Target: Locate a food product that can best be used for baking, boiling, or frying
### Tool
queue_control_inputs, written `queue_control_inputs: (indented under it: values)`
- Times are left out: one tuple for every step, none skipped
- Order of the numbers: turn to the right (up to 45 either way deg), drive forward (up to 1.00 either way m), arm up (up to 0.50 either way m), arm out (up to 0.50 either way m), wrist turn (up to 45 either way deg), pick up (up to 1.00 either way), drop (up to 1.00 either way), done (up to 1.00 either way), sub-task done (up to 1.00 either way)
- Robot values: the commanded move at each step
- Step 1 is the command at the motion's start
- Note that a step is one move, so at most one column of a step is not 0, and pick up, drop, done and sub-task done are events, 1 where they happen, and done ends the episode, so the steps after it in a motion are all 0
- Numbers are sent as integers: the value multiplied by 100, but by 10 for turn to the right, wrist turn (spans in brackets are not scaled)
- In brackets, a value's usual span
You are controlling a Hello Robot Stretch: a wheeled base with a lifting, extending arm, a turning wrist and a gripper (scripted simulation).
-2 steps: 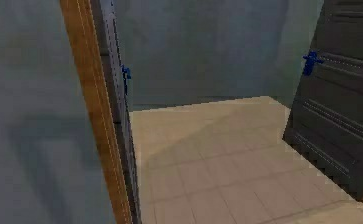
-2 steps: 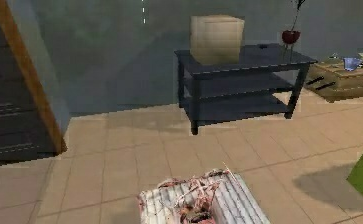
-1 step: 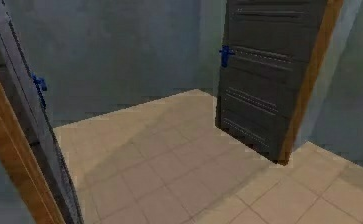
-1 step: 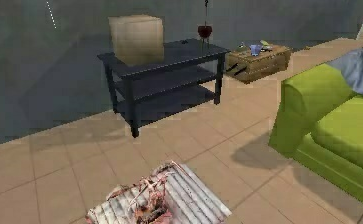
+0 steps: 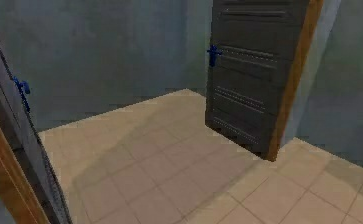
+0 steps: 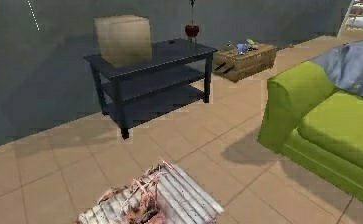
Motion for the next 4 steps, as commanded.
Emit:
queue_control_inputs:
  values:
    - [0, 30, 0, 0, 0, 0, 0, 0, 0]
    - [-150, 0, 0, 0, 0, 0, 0, 0, 0]
    - [0, 100, 0, 0, 0, 0, 0, 0, 0]
    - [0, 15, 0, 0, 0, 0, 0, 0, 0]
